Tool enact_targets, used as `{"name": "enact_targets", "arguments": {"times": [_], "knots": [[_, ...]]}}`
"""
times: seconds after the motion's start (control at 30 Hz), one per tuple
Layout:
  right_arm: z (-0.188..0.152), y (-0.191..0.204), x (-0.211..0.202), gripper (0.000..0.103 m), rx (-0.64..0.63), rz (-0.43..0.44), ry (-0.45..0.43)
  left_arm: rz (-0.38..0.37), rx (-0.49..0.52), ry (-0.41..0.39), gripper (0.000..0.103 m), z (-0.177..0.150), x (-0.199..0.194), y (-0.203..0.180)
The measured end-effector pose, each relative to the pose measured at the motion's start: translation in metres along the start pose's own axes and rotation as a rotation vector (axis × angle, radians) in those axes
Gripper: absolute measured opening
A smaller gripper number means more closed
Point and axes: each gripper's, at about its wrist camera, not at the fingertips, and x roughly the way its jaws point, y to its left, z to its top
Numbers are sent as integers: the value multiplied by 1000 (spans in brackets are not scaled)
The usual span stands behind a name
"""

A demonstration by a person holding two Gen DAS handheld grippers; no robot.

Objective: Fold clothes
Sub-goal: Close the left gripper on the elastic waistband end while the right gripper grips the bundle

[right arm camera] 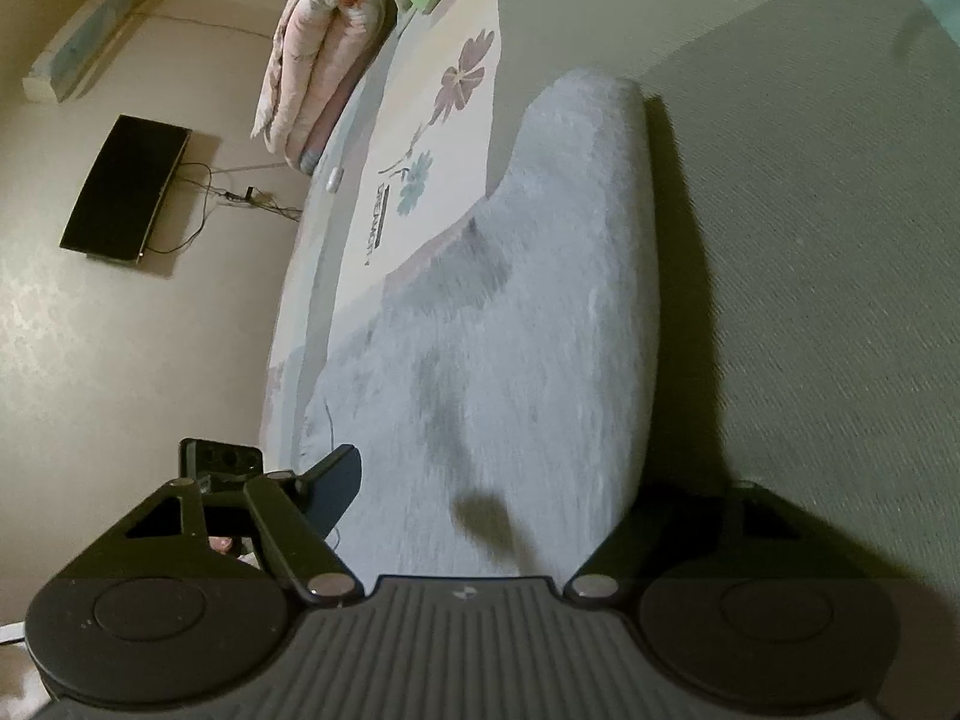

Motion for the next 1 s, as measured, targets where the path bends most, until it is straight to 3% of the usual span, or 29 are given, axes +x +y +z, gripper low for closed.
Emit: {"name": "enact_targets", "arguments": {"times": [0.07, 0.13, 0.23, 0.3, 0.33, 0.43, 0.5, 0.67, 1.0], "knots": [[-2, 0, 0, 78, -15, 1, -2, 3, 5, -8, 69, -2, -1, 0], [-5, -1, -1, 70, -38, -8, -13, 6, 3, -12, 69, -3, 0, -1], [-5, -10, -3, 49, -26, -16, -39, 14, 2, -9, 69, -2, 2, -3], [-4, -17, 1, 17, -5, -34, -56, 28, -1, -12, 62, -1, 3, -4], [-5, -21, 3, 15, 6, -33, -63, 37, -3, -15, 60, -2, 3, -4], [-10, -18, 3, 15, -6, -41, -87, 77, -40, -35, 37, -4, 0, -1], [-13, -8, 4, 19, -25, -80, -102, 93, -42, -45, 36, -5, -1, -2], [-21, 20, 2, 19, -116, -167, -130, 127, 103, -46, 32, -2, -4, -37], [-40, 62, -24, 15, -252, -240, -220, 169, 292, 28, 31, 21, 12, -96]]}}
